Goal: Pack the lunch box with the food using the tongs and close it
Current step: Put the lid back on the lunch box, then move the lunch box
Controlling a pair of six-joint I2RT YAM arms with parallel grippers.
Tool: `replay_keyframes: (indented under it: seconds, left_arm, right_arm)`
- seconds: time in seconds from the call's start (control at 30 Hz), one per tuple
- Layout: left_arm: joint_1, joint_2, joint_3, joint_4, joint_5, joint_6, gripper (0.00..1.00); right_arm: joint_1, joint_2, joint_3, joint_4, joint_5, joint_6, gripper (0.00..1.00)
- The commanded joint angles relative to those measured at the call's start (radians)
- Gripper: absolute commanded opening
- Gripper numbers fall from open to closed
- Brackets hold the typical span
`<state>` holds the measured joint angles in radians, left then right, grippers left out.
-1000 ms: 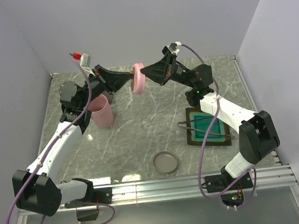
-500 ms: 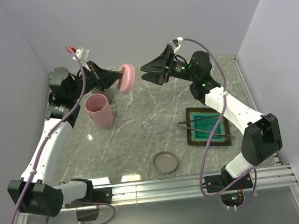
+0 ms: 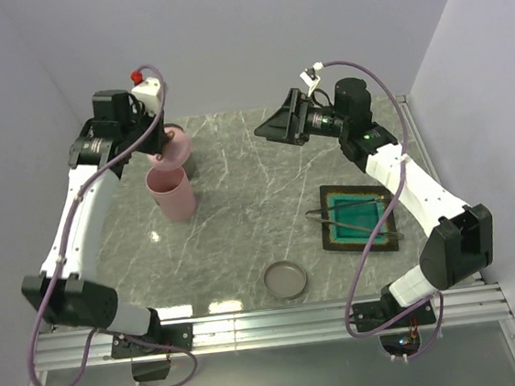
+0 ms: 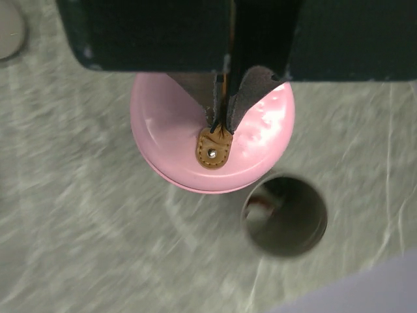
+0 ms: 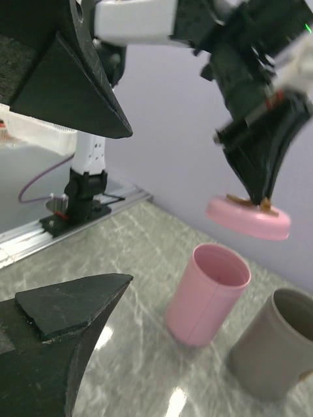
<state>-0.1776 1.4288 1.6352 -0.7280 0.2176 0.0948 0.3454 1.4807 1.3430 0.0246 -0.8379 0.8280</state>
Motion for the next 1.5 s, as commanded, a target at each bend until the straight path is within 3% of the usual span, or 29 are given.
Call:
replay_keyframes:
  seconds: [0.0,0.47,0.97,1.47]
  left_arm:
    - [0.018,0.053,0.052,-0.143,-0.139,0.112,0.0]
    - [0.02,0.163,-0.014,-0.103,-0.13,0.115,0.0]
    - [0.02,0.153,-0.196,0.018,-0.132,0.106,0.0]
    - [0.023,0.088,-0.322,0.006,-0.149,0.138,0.0]
  right_arm:
    - [-0.009,-0.06,0.061,-0.054,0.005,-0.108,0.91]
    - [-0.016,-0.068,0.041,-0.065,0.003,-0.118,0.91]
    - [-0.023,-0.059,0.022,-0.035,-0.023,-0.089,0.91]
    - [-0.031,-0.062,0.021,-0.037,-0.032,-0.087,0.91]
